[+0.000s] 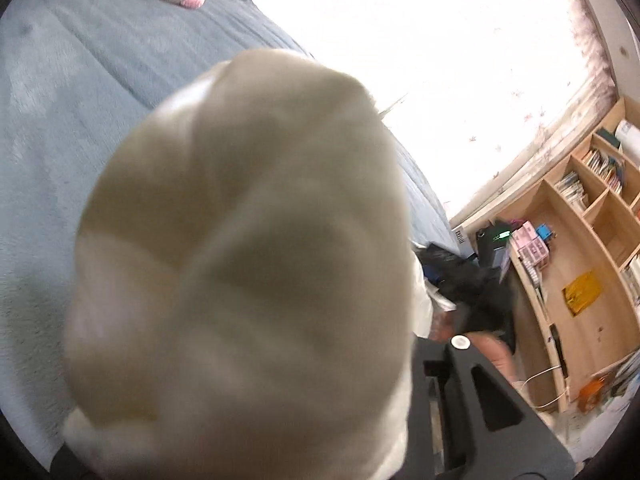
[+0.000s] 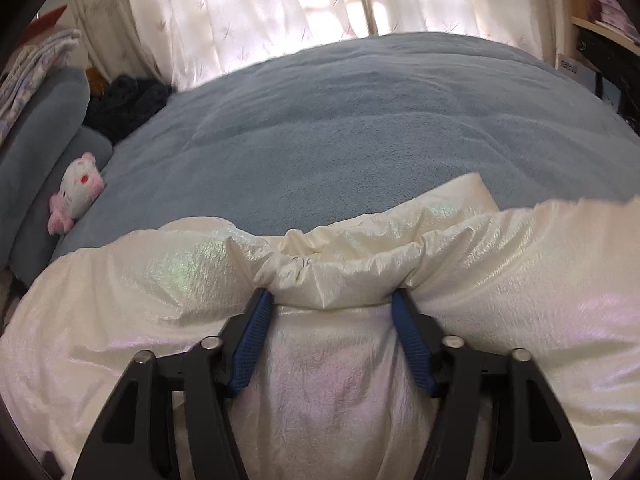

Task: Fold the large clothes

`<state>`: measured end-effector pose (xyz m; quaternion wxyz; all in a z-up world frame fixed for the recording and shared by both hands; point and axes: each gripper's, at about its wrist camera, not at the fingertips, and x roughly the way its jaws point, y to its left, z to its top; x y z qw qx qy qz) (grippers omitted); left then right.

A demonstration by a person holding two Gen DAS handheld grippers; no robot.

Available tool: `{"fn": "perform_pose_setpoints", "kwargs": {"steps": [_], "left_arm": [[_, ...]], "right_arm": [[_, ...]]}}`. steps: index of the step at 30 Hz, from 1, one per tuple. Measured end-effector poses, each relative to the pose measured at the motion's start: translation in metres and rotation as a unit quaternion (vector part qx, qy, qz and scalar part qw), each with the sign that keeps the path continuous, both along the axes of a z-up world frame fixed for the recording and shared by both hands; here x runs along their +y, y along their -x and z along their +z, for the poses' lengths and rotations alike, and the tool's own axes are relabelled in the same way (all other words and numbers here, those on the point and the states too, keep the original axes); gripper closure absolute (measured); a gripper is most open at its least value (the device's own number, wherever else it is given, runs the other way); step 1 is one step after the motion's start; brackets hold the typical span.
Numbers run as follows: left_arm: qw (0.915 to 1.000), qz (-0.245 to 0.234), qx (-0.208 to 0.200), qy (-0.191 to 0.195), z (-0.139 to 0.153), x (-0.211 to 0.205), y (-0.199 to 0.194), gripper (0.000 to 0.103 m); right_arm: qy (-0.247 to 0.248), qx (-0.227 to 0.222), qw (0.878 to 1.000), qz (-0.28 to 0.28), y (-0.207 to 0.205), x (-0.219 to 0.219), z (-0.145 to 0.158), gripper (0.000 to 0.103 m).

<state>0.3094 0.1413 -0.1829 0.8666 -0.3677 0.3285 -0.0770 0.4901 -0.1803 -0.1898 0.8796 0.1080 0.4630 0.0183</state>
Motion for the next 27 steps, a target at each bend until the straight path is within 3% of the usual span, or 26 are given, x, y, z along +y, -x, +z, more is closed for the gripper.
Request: {"fn": "perform_pose_setpoints", "kwargs": {"steps": [2, 5, 9, 11, 17, 27], "left_arm": [[0.9999, 0.0, -0.008, -0.015, 0.005, -0.008, -0.001, 0.08], [0.9989, 0.0, -0.024, -0.04, 0.015, -0.02, -0.003, 0.081], [0.9948, -0.007, -0.053, -0.086, 0.03, -0.047, 0.009, 0.081], [0.9908, -0.016, -0.069, -0.116, 0.044, -0.047, 0.021, 0.081], [0.9733, -0.042, -0.11, -0.197, 0.072, -0.09, 0.025, 0.081], [0.9356, -0.082, -0.146, -0.311, 0.094, -0.176, 0.012, 0.081]], "right_arm": [[-0.027, -0.012, 1.0, 0.0, 0.014, -0.007, 0.025, 0.073], [-0.023, -0.029, 0.999, 0.021, 0.039, -0.004, 0.045, 0.073], [0.016, -0.012, 0.998, 0.056, 0.063, 0.015, 0.024, 0.073], [0.007, -0.003, 0.999, 0.05, 0.068, 0.017, 0.007, 0.073], [0.022, -0.031, 0.998, 0.052, 0.075, 0.02, -0.016, 0.073], [-0.062, -0.043, 0.996, 0.041, 0.084, -0.007, -0.026, 0.072]]}}
